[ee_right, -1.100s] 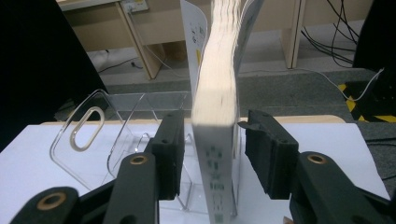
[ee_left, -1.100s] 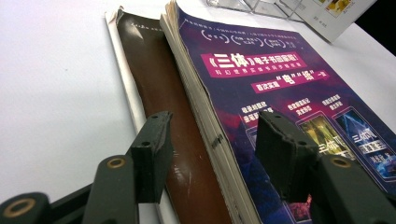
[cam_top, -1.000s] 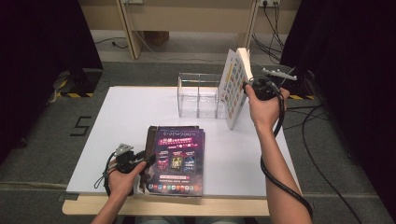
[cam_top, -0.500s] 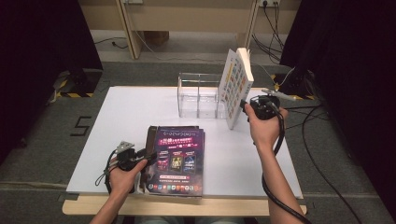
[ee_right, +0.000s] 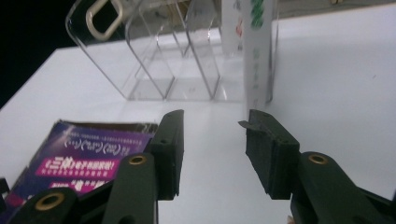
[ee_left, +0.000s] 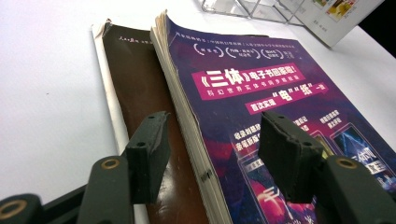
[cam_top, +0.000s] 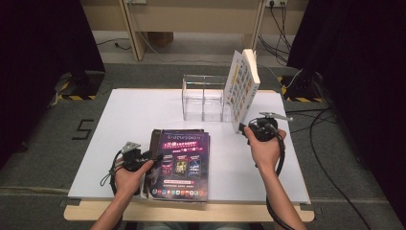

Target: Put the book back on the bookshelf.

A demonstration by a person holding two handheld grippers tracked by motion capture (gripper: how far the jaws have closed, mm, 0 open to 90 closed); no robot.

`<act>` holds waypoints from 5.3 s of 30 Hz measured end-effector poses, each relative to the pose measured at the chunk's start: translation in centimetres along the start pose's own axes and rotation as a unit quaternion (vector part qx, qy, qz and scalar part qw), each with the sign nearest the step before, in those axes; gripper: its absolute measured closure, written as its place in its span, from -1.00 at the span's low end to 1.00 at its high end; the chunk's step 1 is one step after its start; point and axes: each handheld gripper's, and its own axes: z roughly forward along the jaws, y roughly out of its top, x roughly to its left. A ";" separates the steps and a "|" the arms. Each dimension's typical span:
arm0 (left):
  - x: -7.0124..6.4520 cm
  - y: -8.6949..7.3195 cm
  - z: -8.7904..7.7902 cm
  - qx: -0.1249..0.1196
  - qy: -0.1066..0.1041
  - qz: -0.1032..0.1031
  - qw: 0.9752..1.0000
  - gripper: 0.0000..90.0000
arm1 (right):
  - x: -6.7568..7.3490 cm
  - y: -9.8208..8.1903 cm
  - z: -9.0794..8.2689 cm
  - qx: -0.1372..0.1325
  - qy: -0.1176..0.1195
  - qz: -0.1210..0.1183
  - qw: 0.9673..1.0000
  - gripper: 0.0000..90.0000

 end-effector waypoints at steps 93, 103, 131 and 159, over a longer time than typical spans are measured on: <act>-2.1 0.9 2.7 0.055 -0.010 -0.048 0.997 0.50 | 3.6 -5.6 9.7 0.205 0.115 0.023 0.972 0.12; -2.2 1.1 2.9 0.058 -0.004 -0.049 0.997 0.52 | 3.2 -5.3 10.3 0.196 0.120 0.048 0.972 0.17; -2.2 1.5 2.7 0.057 0.010 -0.009 0.998 0.51 | 6.9 -2.8 9.6 0.179 0.155 0.014 0.971 0.82; -0.4 -1.6 -2.2 -0.030 0.023 0.016 0.999 0.31 | 5.2 2.5 1.2 -0.024 0.108 -0.016 0.994 0.85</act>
